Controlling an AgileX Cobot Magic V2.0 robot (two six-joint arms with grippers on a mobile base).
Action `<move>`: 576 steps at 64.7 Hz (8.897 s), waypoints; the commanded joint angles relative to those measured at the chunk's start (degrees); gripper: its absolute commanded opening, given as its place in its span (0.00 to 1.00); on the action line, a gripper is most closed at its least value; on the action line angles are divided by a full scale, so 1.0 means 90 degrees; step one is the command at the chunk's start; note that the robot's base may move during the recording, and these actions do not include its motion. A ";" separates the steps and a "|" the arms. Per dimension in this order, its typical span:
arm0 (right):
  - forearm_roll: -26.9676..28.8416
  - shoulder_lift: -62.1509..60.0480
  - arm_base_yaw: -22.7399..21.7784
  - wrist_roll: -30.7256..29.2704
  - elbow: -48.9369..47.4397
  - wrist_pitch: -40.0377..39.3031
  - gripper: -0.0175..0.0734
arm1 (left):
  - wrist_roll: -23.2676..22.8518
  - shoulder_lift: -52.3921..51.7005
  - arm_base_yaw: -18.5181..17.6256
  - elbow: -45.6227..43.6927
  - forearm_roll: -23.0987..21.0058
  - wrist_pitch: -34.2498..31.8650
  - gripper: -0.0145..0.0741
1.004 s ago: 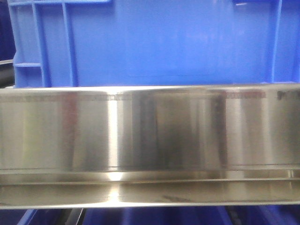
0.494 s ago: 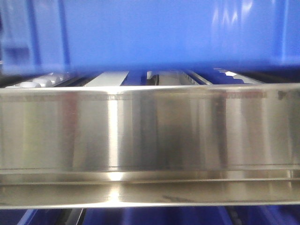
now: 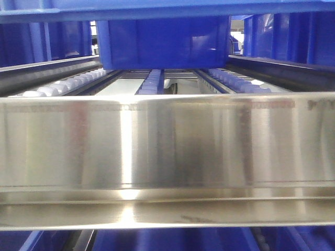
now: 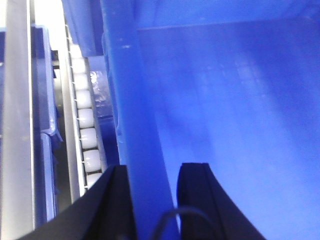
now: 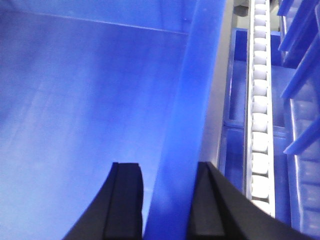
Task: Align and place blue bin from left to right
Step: 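Lift the held blue bin and pull it off the roller shelf toward the robot, then hold the bin with both grippers while backing away and turning from the rack, then carry the blue bin in both grippers across the floor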
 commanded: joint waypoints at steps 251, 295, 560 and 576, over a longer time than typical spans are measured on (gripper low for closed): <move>-0.0317 -0.0159 -0.0062 -0.0175 -0.0084 -0.2752 0.12 | 0.0082 -0.0188 0.0032 -0.0117 0.0243 -0.3228 0.04; -0.0317 -0.0159 -0.0062 -0.0175 -0.0084 -0.2752 0.12 | 0.0082 -0.0188 0.0032 -0.0117 0.0243 -0.3228 0.04; -0.0317 -0.0147 -0.0062 -0.0175 -0.0084 -0.2752 0.12 | 0.0082 -0.0177 0.0032 -0.0117 0.0500 -0.3238 0.04; -0.0317 -0.0147 -0.0062 -0.0175 -0.0084 -0.2752 0.12 | 0.0082 -0.0177 0.0032 -0.0117 0.0500 -0.3238 0.04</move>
